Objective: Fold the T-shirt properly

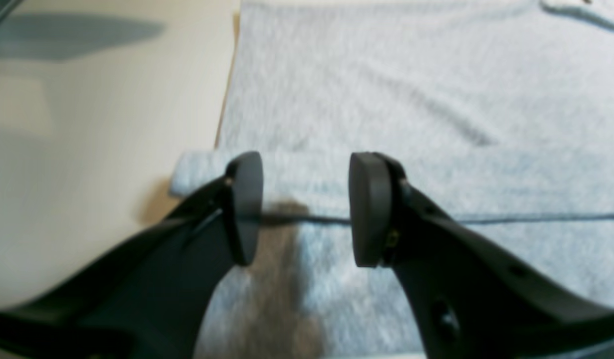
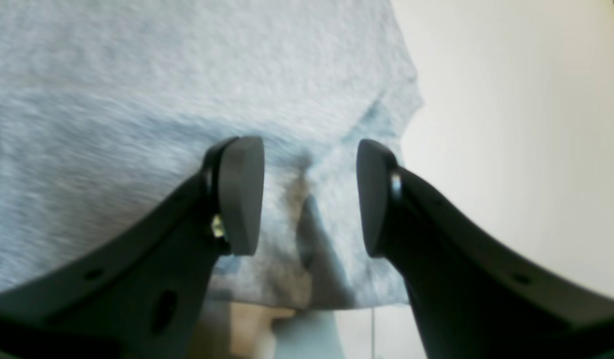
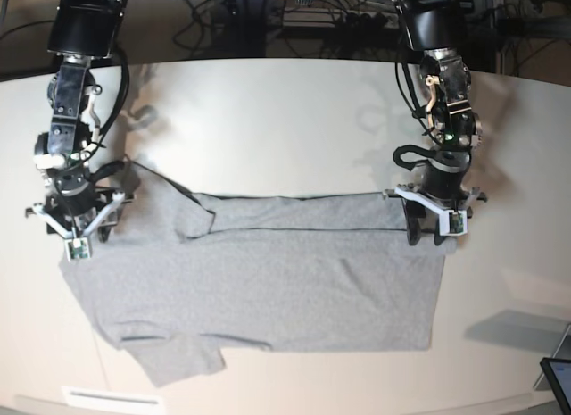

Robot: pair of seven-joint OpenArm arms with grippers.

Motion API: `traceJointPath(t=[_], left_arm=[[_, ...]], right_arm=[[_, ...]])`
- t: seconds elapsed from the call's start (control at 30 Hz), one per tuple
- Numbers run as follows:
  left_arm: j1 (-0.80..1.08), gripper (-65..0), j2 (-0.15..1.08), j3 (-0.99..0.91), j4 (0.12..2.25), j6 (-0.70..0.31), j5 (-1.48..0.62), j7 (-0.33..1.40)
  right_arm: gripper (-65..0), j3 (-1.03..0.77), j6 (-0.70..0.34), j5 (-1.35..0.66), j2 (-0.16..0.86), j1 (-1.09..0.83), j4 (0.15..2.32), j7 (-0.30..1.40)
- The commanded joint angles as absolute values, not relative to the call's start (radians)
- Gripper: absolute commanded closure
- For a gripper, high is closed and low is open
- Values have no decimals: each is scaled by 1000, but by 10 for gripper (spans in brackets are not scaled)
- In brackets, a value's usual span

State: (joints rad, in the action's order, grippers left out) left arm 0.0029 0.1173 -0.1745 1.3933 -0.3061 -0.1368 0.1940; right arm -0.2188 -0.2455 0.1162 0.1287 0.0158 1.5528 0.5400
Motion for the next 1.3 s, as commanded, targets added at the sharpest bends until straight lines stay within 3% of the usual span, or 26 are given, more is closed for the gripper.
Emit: traceJointPath(t=[0.0,0.57,1.27], left_arm=[[-16,-272,127,-177,1405,-302,-145,162],[24,-272,125,-176,1288,-302,-21,170],[217,-272,99,-177,1435,-305,-28,245]], right_arm=[[-293,-222,-242,117,136,36,1554,515],[-290,-223,-242,120,136,39,1425,575],[-286,-252,-242,120,130,-67,1506,590]])
